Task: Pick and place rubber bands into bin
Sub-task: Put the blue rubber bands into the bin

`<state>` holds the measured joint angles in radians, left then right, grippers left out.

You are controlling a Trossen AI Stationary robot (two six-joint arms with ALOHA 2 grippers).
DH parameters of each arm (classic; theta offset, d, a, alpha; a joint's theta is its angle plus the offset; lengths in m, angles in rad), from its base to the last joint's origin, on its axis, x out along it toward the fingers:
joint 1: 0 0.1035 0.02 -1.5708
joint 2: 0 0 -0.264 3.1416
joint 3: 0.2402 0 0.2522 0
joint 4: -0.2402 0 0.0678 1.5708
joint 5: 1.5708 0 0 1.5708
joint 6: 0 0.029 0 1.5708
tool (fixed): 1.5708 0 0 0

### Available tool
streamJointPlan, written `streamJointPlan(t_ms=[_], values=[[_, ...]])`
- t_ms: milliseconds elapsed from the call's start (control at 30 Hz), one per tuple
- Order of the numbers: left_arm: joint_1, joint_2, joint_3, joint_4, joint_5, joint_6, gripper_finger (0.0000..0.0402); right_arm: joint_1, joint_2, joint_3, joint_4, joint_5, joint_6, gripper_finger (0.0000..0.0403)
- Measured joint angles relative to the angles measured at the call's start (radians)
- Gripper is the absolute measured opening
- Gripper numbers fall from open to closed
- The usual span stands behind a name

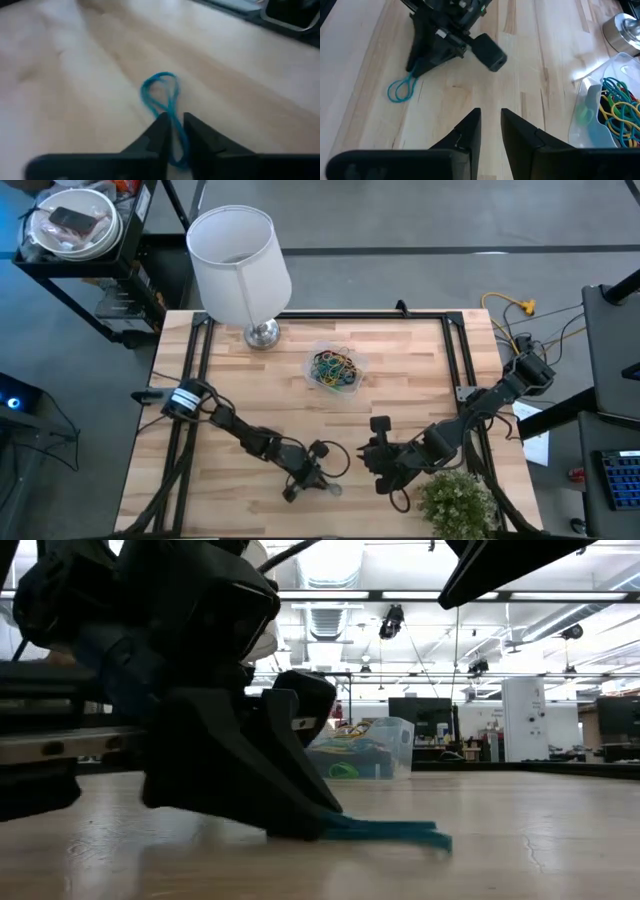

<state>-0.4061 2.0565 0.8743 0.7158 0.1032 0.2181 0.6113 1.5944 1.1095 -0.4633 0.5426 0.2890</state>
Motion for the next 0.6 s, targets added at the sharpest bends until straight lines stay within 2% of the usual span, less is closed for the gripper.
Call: streamJointPlan(t_ms=[100, 600], values=[[0.002, -0.012, -0.014, -0.002, -0.064, 0.010, 0.0007, 0.000, 0.000, -0.001, 0.000, 0.000, 0.000, 0.0068], [-0.051, -0.145, -0.105, -0.024, -0.541, 0.089, 0.0001, 0.000, 0.001, -0.006, 0.008, 0.000, 0.000, 0.0068]])
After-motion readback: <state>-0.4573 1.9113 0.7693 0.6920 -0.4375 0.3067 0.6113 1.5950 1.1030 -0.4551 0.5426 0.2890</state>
